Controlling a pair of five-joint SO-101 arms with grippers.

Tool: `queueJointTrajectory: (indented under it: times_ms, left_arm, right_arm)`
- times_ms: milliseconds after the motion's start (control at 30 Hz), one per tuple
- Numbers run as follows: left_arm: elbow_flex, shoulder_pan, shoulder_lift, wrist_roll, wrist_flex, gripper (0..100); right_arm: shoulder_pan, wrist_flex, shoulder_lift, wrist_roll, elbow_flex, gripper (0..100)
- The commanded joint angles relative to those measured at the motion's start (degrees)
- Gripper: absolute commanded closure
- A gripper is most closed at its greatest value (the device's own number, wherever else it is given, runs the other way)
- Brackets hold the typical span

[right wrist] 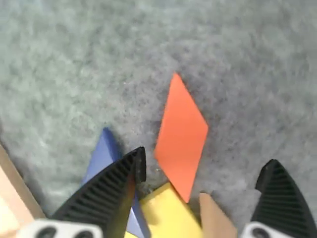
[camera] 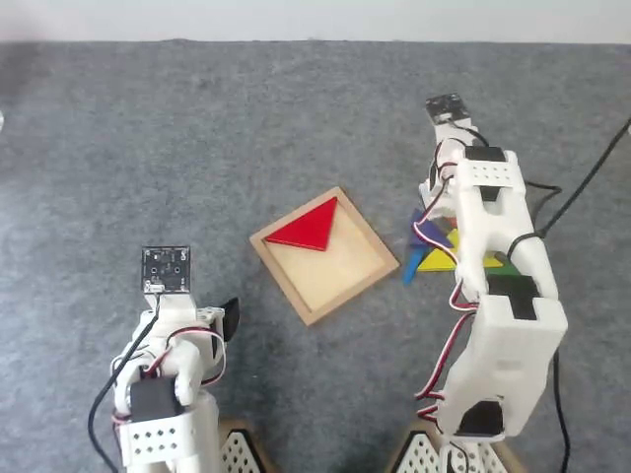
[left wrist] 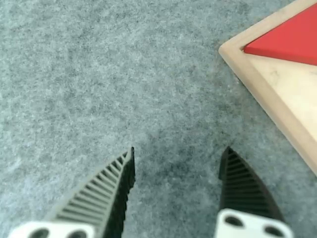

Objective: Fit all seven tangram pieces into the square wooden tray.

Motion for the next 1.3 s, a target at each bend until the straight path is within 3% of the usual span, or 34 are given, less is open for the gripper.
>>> queueJointTrajectory:
  times_ms: [0, 200, 467, 567, 733, 967, 1167, 1267]
  left_arm:
    - [-1.27, -0.09, -1.23, 0.44, 0.26, 73]
    - [-1.27, -0.09, -1.23, 0.44, 0.26, 73]
    - [-1.27, -0.09, -1.23, 0.44, 0.26, 73]
    - [-1.27, -0.09, -1.23, 0.44, 0.26, 73]
    - [-1.27, -0.09, -1.23, 0.44, 0.26, 73]
    - [-1.27, -0.09, -1.23, 0.44, 0.26, 73]
    - [-1.27, -0.09, -1.23, 0.44, 0.26, 73]
    - [-1.27, -0.09, -1.23, 0.44, 0.26, 73]
  right_arm:
    - [0.13, 0.31, -0.31, -6.42, -3.34, 72.3]
    - [-1.01, 0.22, 0.57, -7.82, -3.34, 86.1]
    - [-0.84, 0.84, 8.04, -7.30, -9.32, 76.1]
    - [-0.75, 3.21, 8.75, -5.71, -12.22, 80.1]
    - [-0.48, 5.49, 7.60, 8.88, -16.62, 98.5]
    - [-1.10, 12.97, 2.51, 22.07, -24.18, 99.0]
    - [-10.86, 23.34, -4.09, 53.98, -27.78, 99.0]
    - [-18.68, 28.44, -4.70, 63.03, -27.69, 99.0]
